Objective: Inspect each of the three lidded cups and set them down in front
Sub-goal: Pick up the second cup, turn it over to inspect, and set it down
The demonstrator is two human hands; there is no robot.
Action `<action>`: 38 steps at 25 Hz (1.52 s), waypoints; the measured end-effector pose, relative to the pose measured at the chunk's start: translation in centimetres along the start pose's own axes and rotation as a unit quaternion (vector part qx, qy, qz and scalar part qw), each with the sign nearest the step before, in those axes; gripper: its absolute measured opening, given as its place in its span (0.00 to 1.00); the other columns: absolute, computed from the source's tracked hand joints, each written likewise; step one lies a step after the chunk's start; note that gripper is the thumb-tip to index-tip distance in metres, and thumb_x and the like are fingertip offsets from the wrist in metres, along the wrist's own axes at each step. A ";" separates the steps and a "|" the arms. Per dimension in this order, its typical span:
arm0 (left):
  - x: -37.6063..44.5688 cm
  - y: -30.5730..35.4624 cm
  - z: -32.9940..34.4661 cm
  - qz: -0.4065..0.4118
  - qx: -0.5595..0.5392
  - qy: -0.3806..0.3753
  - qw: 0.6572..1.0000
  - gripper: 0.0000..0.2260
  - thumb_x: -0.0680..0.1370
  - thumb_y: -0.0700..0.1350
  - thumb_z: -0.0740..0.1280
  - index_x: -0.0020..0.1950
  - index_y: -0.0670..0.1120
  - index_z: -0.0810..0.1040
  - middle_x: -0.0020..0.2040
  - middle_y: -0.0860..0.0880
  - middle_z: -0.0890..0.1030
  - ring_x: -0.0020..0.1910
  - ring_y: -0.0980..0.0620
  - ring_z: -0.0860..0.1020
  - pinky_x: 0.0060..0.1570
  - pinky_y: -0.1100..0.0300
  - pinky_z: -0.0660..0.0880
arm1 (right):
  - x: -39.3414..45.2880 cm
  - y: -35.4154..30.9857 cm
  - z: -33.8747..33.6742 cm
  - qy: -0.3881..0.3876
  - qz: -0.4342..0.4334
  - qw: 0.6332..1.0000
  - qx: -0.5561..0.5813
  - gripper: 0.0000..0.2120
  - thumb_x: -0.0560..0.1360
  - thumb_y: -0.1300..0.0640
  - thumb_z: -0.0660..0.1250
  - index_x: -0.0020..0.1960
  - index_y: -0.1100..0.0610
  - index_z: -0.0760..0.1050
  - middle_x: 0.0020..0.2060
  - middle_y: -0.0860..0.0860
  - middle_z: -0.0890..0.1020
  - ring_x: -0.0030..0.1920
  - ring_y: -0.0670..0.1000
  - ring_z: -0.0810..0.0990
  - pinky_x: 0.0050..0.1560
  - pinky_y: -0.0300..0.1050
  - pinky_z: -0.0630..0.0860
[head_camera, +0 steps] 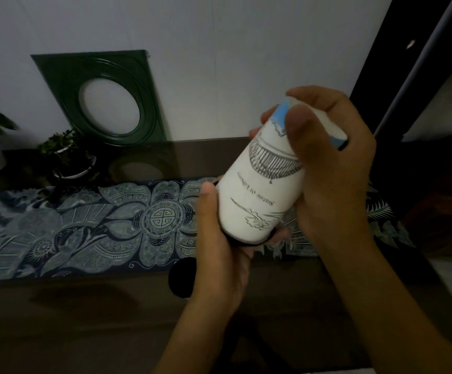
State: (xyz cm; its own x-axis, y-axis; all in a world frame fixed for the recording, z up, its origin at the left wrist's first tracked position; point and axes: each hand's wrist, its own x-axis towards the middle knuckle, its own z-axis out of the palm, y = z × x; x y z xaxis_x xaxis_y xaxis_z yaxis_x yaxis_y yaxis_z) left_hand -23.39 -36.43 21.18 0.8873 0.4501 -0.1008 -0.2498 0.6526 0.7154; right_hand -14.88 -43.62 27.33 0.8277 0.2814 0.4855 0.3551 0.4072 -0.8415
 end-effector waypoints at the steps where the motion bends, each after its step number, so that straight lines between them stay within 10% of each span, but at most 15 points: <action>1: -0.1 -0.4 -0.1 0.086 0.040 0.016 0.995 0.27 0.76 0.63 0.62 0.68 0.46 0.74 0.59 0.41 0.83 0.52 0.41 0.85 0.40 0.44 0.83 | -0.5 0.1 0.4 0.046 0.017 0.999 0.015 0.32 0.61 0.36 0.73 0.55 0.57 0.75 0.52 0.63 0.83 0.51 0.64 0.84 0.51 0.66 0.81; 4: -0.1 -0.7 -0.4 0.155 0.088 0.041 0.983 0.29 0.73 0.62 0.61 0.69 0.45 0.72 0.62 0.39 0.81 0.55 0.37 0.83 0.40 0.40 0.83 | -1.4 0.0 0.9 0.072 0.037 0.996 0.034 0.33 0.61 0.36 0.73 0.56 0.57 0.75 0.52 0.63 0.83 0.51 0.62 0.84 0.52 0.65 0.81; 11: -0.4 1.9 -0.9 -0.212 -0.046 -0.118 0.969 0.31 0.77 0.68 0.52 0.55 0.48 0.86 0.48 0.41 0.86 0.39 0.42 0.84 0.26 0.59 0.78 | 0.2 -1.4 -0.6 -0.174 -0.017 0.984 -0.016 0.31 0.64 0.37 0.73 0.58 0.55 0.73 0.53 0.60 0.81 0.53 0.62 0.84 0.50 0.61 0.82; 17: -0.3 -0.3 -0.2 0.104 0.075 0.052 0.990 0.25 0.73 0.63 0.63 0.64 0.50 0.76 0.61 0.41 0.83 0.54 0.39 0.84 0.36 0.48 0.82 | -1.8 0.5 1.1 0.112 0.055 0.991 0.043 0.24 0.66 0.46 0.73 0.56 0.58 0.75 0.51 0.63 0.83 0.49 0.62 0.84 0.48 0.61 0.83; 24: -0.7 2.1 -1.1 -0.247 -0.020 -0.079 0.966 0.34 0.77 0.68 0.55 0.67 0.43 0.79 0.51 0.37 0.84 0.40 0.38 0.82 0.25 0.59 0.78 | -0.1 -0.5 -1.0 -0.154 -0.004 0.987 0.046 0.28 0.66 0.41 0.74 0.57 0.58 0.75 0.46 0.54 0.85 0.48 0.60 0.86 0.47 0.55 0.82; 32: -1.0 -0.4 -0.3 0.151 0.177 0.073 0.970 0.20 0.68 0.59 0.70 0.58 0.57 0.76 0.56 0.53 0.84 0.54 0.45 0.84 0.41 0.49 0.83 | -1.6 1.1 -0.4 0.137 0.156 0.969 0.135 0.30 0.62 0.46 0.74 0.58 0.63 0.76 0.47 0.58 0.85 0.47 0.57 0.87 0.44 0.51 0.83; 38: -1.2 2.2 0.0 -0.219 -0.023 -0.062 0.973 0.28 0.71 0.64 0.64 0.57 0.45 0.85 0.52 0.36 0.85 0.42 0.37 0.82 0.31 0.52 0.81 | -0.7 -0.2 -2.2 -0.104 0.042 0.987 0.116 0.31 0.64 0.42 0.75 0.59 0.62 0.75 0.46 0.54 0.85 0.47 0.57 0.86 0.46 0.50 0.82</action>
State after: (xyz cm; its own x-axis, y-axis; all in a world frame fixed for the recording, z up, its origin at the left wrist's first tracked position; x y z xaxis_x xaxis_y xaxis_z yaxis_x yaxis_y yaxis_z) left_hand -25.04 -35.47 22.88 0.9517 0.0470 -0.3034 0.1489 0.7935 0.5900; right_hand -14.63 -45.80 26.62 0.7341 0.4858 0.4744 0.1589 0.5564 -0.8156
